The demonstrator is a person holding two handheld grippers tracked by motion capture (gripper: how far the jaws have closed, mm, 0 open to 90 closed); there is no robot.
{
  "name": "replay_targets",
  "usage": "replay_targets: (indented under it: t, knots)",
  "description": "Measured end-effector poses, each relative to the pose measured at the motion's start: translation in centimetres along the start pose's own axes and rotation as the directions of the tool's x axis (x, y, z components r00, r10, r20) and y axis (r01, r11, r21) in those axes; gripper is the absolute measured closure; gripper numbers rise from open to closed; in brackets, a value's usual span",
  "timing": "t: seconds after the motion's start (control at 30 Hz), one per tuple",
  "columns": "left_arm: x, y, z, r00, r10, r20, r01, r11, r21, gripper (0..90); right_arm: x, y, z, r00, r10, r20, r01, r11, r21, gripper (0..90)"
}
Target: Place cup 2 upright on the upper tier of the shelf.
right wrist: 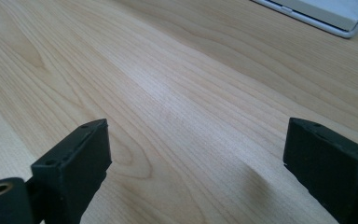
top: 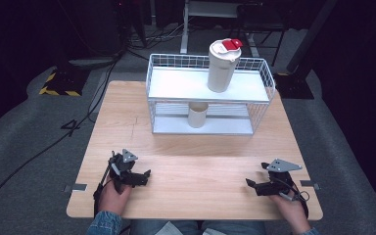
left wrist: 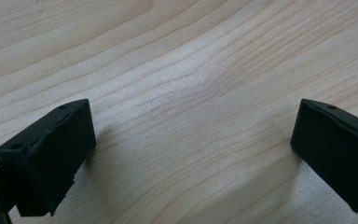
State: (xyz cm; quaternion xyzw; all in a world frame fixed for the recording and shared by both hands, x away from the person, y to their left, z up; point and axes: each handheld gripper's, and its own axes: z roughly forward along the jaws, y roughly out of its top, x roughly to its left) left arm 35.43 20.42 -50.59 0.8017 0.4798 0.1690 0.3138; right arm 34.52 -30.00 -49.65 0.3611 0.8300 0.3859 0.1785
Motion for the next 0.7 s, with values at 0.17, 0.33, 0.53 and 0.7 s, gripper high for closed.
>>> replay_targets:
  t: [0.17, 0.33, 0.53, 0.7]
  knots:
    - [0.0, 0.0, 0.0, 1.0000, -0.001, 0.000, 0.001, 1.0000, 0.000, 0.4, -0.2, -0.3, 0.6, 0.9998, 0.015, 0.013, -0.015, 1.000, 0.021, 7.7]
    - [0.0, 0.0, 0.0, 1.0000, -0.001, 0.000, 0.001, 1.0000, -0.001, 0.4, -0.6, -0.3, 1.0, 0.9990, 0.031, 0.031, -0.033, 0.997, 0.066, 7.1]
    - [0.0, 0.0, 0.0, 1.0000, 0.000, 0.000, 0.000, 1.0000, 0.000, 0.4, -0.7, -0.2, 1.2, 0.9960, 0.067, 0.059, -0.072, 0.993, 0.091, 0.0]
    - [0.0, 0.0, 0.0, 1.0000, -0.001, 0.000, 0.001, 1.0000, 0.000, 0.4, -0.7, -0.2, 1.2, 0.9960, 0.067, 0.059, -0.072, 0.993, 0.090, 0.0]
